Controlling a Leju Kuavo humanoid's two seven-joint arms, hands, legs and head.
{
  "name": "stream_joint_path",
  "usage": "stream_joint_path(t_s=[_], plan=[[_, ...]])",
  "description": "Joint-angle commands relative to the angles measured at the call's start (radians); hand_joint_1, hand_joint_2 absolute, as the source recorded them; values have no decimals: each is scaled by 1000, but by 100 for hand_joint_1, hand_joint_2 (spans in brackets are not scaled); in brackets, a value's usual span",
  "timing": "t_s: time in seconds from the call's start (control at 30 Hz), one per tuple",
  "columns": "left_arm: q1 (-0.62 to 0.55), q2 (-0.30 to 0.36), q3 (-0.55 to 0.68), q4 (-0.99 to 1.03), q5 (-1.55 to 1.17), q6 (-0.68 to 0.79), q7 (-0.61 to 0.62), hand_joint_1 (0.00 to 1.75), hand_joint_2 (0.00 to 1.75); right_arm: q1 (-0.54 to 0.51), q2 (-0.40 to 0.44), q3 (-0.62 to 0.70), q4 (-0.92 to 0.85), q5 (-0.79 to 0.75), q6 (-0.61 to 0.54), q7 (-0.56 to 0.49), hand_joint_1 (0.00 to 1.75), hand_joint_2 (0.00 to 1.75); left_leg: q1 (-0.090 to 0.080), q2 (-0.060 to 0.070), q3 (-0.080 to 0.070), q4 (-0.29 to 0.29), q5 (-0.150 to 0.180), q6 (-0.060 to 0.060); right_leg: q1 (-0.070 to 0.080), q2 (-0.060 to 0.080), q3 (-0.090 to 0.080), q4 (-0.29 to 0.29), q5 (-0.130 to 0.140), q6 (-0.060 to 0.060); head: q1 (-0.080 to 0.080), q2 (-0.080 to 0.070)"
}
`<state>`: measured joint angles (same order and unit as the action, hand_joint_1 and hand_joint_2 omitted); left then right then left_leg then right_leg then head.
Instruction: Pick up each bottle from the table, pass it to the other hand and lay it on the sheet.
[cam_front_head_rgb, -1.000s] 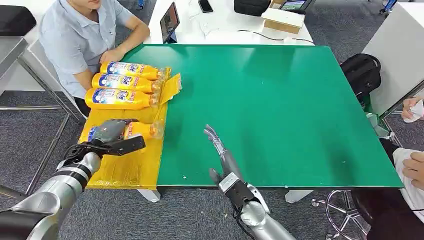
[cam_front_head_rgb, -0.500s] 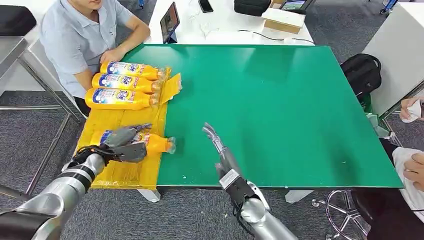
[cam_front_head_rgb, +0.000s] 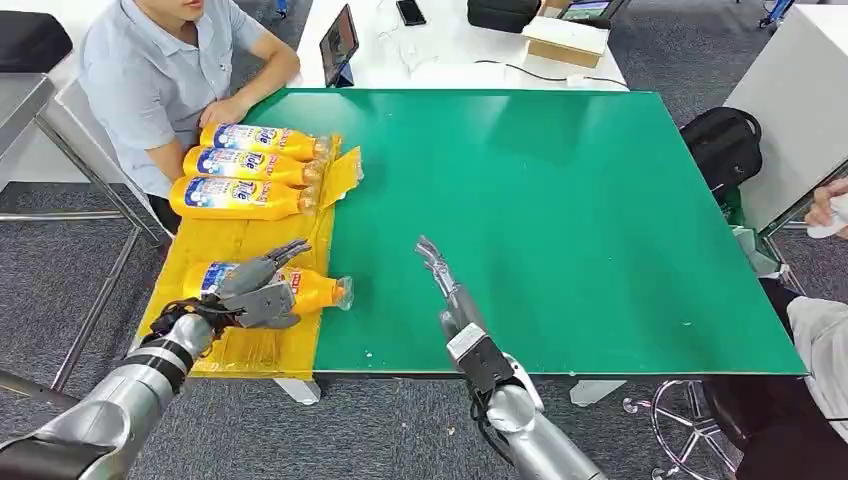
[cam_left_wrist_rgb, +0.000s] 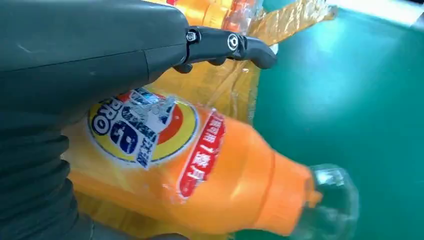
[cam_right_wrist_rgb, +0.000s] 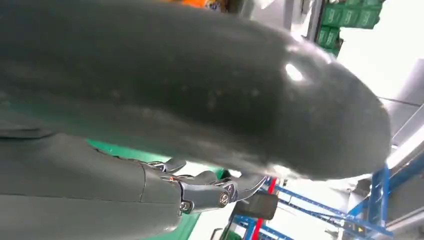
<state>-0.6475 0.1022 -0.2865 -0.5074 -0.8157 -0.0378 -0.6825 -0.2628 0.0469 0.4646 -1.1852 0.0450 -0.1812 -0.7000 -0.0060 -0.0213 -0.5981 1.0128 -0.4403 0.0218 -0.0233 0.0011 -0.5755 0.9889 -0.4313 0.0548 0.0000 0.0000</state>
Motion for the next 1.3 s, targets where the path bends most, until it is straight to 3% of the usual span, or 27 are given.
stream_joint_path(t_s=[0.03,0.13,0.17,0.23,0.4,0.6,0.73,0.83,0.93,1.1,1.3], plan=[[275,-128,98,-453,466,123,7,0,175,10,12,-64,24,3,-97,2,0,0,1,2,5,-2,-1,-1,1,0,5,-3,-1,-2,0,0],[320,-204,123,-659,694,142,15,0,175,58,13,-70,-130,7,-166,2,0,0,2,-3,0,2,-1,-1,2,-5,1,-1,-2,-2,0,0],[327,-215,117,-704,744,147,18,0,175,69,12,-68,-180,11,-214,2,0,175,2,-3,0,3,-2,-1,3,-6,2,-1,-3,-2,0,0],[346,-232,113,-774,815,168,9,0,175,80,14,-63,-231,12,-286,2,0,175,1,-3,-3,4,-2,-1,2,-4,-2,1,-2,-2,0,0],[346,-232,113,-774,815,168,9,0,175,80,14,-63,-231,12,-286,2,0,175,1,2,-1,1,-2,-1,2,0,-1,-1,-1,-3,0,0],[489,-296,148,-1017,990,201,-16,0,175,123,40,-121,-357,31,-517,2,0,175,1,2,-2,2,-2,-1,1,1,-3,0,-1,-2,0,0],[566,-297,154,-1069,1006,223,-15,0,175,153,87,-249,-321,42,-517,2,0,175,1,3,1,0,-3,-1,2,1,1,-2,-1,-2,0,0],[582,-303,161,-1076,985,242,-16,0,175,165,94,-276,-332,35,-517,2,0,175,1,3,0,0,-2,-1,1,1,0,-2,-1,-2,0,0],[637,-310,140,-1115,819,397,-16,0,175,242,176,-421,-417,81,-517,2,0,175,0,1,-1,0,-2,-1,1,-1,-1,-2,-1,-2,0,0],[757,-284,95,-1243,789,432,-16,0,175,361,273,-615,-618,213,-517,2,0,175,0,-1,-2,1,-2,-1,0,-2,-2,-1,-2,-2,0,0],[750,-275,105,-1203,789,403,-16,0,175,340,236,-611,-497,155,-517,2,0,175,2,1,3,0,-4,-1,3,-1,3,-3,-2,-3,0,0]])
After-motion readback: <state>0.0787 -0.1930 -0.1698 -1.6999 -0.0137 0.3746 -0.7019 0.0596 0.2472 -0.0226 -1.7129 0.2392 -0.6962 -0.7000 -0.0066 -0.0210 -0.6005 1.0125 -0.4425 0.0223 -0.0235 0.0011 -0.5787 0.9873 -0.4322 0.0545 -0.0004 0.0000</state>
